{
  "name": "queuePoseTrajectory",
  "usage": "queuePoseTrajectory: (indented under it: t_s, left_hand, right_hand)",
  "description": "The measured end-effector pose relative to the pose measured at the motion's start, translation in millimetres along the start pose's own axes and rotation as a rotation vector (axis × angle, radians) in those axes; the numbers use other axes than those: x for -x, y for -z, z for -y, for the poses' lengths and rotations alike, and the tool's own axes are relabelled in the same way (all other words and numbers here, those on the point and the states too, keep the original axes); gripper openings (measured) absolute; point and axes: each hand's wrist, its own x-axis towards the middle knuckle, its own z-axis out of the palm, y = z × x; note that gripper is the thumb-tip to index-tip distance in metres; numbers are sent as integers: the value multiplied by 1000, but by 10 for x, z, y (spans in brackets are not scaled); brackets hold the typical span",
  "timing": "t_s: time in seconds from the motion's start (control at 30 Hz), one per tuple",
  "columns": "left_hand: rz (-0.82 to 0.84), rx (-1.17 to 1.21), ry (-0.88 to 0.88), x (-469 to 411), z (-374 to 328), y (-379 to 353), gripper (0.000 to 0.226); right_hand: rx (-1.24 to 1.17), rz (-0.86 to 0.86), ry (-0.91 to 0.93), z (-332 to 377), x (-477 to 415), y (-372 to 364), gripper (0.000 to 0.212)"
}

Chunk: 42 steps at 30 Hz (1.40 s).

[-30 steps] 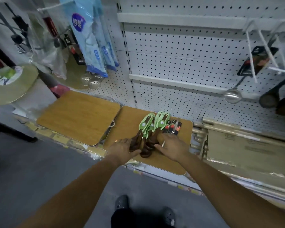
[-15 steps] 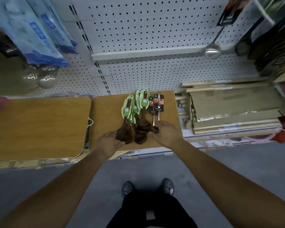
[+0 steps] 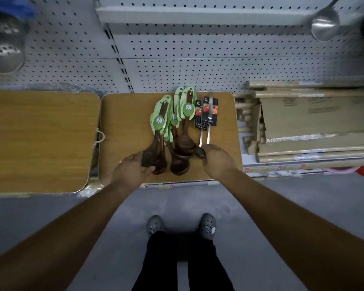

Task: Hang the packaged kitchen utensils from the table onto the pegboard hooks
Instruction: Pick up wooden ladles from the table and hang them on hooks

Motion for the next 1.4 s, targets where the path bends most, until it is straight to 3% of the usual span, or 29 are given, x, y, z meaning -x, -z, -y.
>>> queuePoseTrajectory:
  t_s: [0.17, 0.37, 0.47, 0.7, 0.93, 1.2, 1.4]
  left_hand:
    - [-33, 3, 13, -448, 31, -29, 70]
    - [-23, 221, 121, -970, 72, -147, 82]
    - [-52, 279, 111, -1190, 83, -259, 64]
    - [-72, 510, 130, -1486, 14, -389, 29]
    - [-83, 634, 172, -1624, 61, -431, 21]
    - [-71, 746, 155, -1562, 213, -398, 20]
    - [-97, 856, 183, -1430, 297, -345, 15]
  right_hand:
    - [-34, 1, -35, 9, -549, -18, 31]
    - [-196, 69, -141, 52, -1081, -147, 29]
    - [-331, 60, -187, 43, -1325, -192, 21]
    - [-430, 43, -270, 64, -1813, -265, 31]
    - [-385, 27, -316, 122, -1993, -425, 32]
    - [-697, -57, -465, 96, -1989, -422, 38]
    - [-877, -9, -563, 78, -1941, -416, 46]
